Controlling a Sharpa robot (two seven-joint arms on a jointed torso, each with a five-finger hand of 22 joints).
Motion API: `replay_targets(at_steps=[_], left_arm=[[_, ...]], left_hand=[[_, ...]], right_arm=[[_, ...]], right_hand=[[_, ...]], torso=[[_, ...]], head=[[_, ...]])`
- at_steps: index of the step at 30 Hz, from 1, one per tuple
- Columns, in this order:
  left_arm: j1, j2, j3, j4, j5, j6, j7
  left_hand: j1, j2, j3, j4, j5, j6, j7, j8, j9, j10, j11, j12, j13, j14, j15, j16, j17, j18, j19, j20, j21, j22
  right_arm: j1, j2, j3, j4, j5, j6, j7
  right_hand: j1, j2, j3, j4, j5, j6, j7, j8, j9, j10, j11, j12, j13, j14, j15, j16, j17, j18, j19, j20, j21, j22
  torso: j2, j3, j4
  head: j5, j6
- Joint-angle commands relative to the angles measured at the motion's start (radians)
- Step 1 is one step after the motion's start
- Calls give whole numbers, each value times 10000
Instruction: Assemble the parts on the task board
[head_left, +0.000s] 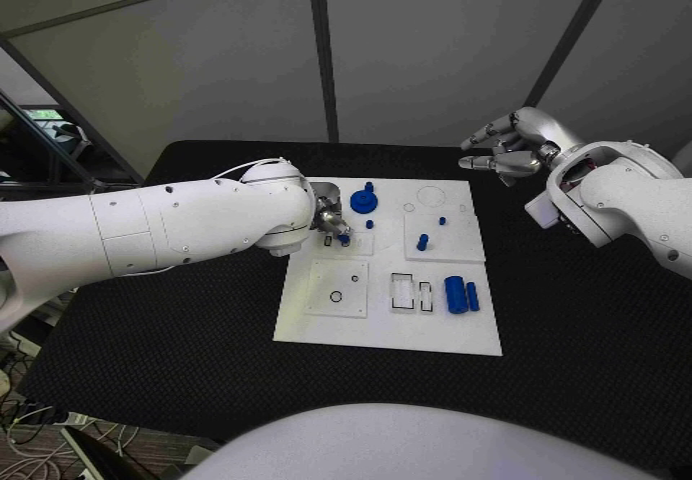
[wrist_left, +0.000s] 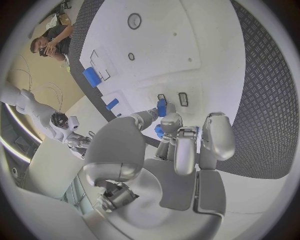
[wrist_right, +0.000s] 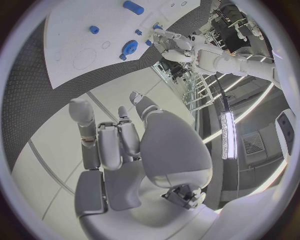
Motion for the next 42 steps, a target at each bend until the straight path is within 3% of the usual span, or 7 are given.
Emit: replay_targets(at_steps=[1,7,19,26,42], left_arm=[[1,36,-87,-11,-370,230,-73],[-4,84,-167,-31,-384,201,-73],[-9,52,-191,44,-387,372,-77],[-17,11,-191,98,-413,529,-75],[-21,4,-190,89,-427,566,-68]], left_hand=[[-33,98,1514,-1472,39,-28,-70,34,5,79,3,46,9,996,-55,67,2507,88,69,-7,48,9],[-41,94,1521,-1473,40,-25,-70,36,7,84,3,49,11,997,-55,68,2508,88,69,-8,47,9],[-62,78,1546,-1485,52,-16,-74,42,14,97,0,58,20,999,-56,71,2512,88,73,-10,48,13],[-266,-42,1815,-1554,511,42,-91,118,101,155,-20,81,40,1011,-74,92,2537,75,120,-29,85,94],[-309,-69,1865,-1571,588,52,-98,140,125,169,-26,88,44,1018,-79,105,2552,67,141,-33,107,132]], right_arm=[[22,5,8,-7,-106,115,-81],[22,-2,8,6,-201,120,-72],[21,17,8,-4,-268,81,-31],[20,21,8,-16,-271,103,-29],[19,49,8,-89,-271,145,-23]], right_hand=[[-14,-25,13,62,46,-75,11,54,-11,-83,-14,-28,172,200,-55,-30,649,112,-59,-16,-43,-14],[-7,-20,22,61,54,-73,11,59,-11,-87,-16,-33,167,195,-56,-40,639,114,-62,-16,-52,-25],[1,-11,51,70,122,-68,11,88,-13,-81,-18,-28,167,200,-60,-31,648,114,-53,-19,-66,-29],[0,-10,51,72,123,-67,11,89,-13,-80,-18,-27,168,201,-60,-31,648,114,-53,-19,-67,-30],[-15,-13,49,85,130,-64,11,98,-13,-93,-17,-47,148,193,-59,-50,629,116,-58,-19,-80,-46]], torso=[[3,0,-2],[5,-4,-4],[0,2,10],[3,5,14],[3,5,2]], head=[[-32,0],[-33,0],[-52,0],[-26,0],[5,0]])
